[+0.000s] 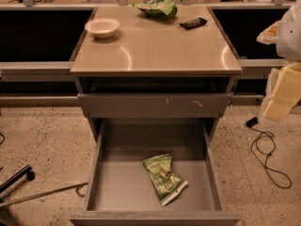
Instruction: Pick green jalapeno chip bag from middle drawer and place on counter
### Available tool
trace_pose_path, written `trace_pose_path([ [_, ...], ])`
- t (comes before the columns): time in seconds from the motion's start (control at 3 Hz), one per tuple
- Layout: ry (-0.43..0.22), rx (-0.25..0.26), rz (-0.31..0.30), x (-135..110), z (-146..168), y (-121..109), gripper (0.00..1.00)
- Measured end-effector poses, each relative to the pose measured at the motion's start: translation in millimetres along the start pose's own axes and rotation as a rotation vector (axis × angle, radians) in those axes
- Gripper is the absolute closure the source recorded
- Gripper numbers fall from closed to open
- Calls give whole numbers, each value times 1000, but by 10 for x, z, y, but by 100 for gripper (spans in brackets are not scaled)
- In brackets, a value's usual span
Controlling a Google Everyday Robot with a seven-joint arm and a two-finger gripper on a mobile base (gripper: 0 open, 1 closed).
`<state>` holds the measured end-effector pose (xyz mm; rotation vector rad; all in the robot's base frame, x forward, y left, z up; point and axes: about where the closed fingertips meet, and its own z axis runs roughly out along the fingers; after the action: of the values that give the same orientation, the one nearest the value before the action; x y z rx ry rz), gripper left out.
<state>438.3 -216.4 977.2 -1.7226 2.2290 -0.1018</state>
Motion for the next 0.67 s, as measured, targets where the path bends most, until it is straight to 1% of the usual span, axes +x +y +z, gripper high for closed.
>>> trace_pose_path([
  [0.33,0,0,0,0,1,0,0],
  [0.67,-35,-2,-14,-25,284,106,0],
])
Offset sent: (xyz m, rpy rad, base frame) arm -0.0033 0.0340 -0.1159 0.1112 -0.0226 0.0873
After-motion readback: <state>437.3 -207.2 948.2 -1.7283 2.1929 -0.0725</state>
